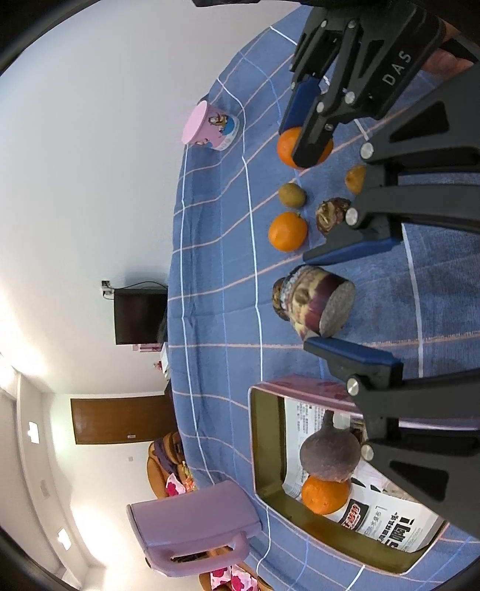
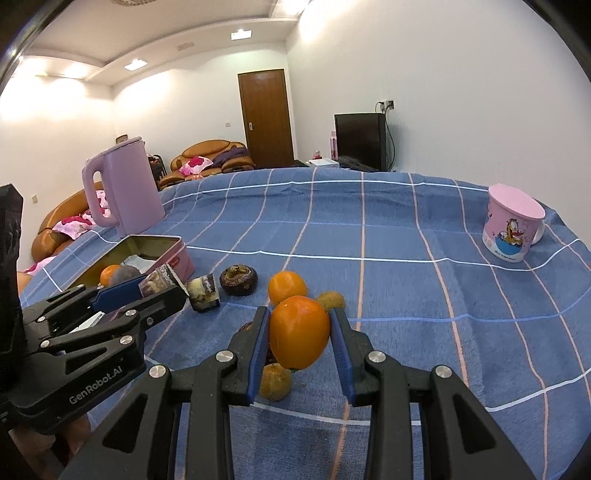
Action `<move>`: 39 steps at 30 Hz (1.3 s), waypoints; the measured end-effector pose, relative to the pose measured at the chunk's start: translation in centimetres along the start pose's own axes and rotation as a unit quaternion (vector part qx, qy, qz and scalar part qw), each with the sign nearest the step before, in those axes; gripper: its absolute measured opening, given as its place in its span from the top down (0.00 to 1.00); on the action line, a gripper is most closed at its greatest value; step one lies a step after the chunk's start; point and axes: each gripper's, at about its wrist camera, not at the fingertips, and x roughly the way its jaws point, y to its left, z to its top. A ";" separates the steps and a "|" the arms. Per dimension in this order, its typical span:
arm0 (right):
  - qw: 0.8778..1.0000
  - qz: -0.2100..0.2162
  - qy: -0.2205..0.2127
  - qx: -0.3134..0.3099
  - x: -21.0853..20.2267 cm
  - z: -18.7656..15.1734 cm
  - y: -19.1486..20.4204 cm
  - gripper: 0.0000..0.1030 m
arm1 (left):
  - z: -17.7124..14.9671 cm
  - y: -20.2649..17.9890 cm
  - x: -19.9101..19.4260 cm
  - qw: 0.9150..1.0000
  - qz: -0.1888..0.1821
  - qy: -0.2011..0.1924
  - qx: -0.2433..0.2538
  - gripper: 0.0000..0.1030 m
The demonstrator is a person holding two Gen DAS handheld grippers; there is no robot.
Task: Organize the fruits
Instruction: 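Lift the taro piece and orange and carry them toward the pink tin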
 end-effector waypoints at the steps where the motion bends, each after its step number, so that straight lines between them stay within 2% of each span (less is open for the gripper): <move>1: 1.000 0.000 -0.002 0.000 -0.1 0.0 0.0 0.66 | 0.0 0.0 0.0 1.000 0.001 -0.002 0.000 0.59; 39: 0.997 -0.003 -0.071 -0.009 -2.7 -0.2 0.3 0.66 | -0.3 -0.6 -2.5 0.997 0.028 -0.070 0.012 0.59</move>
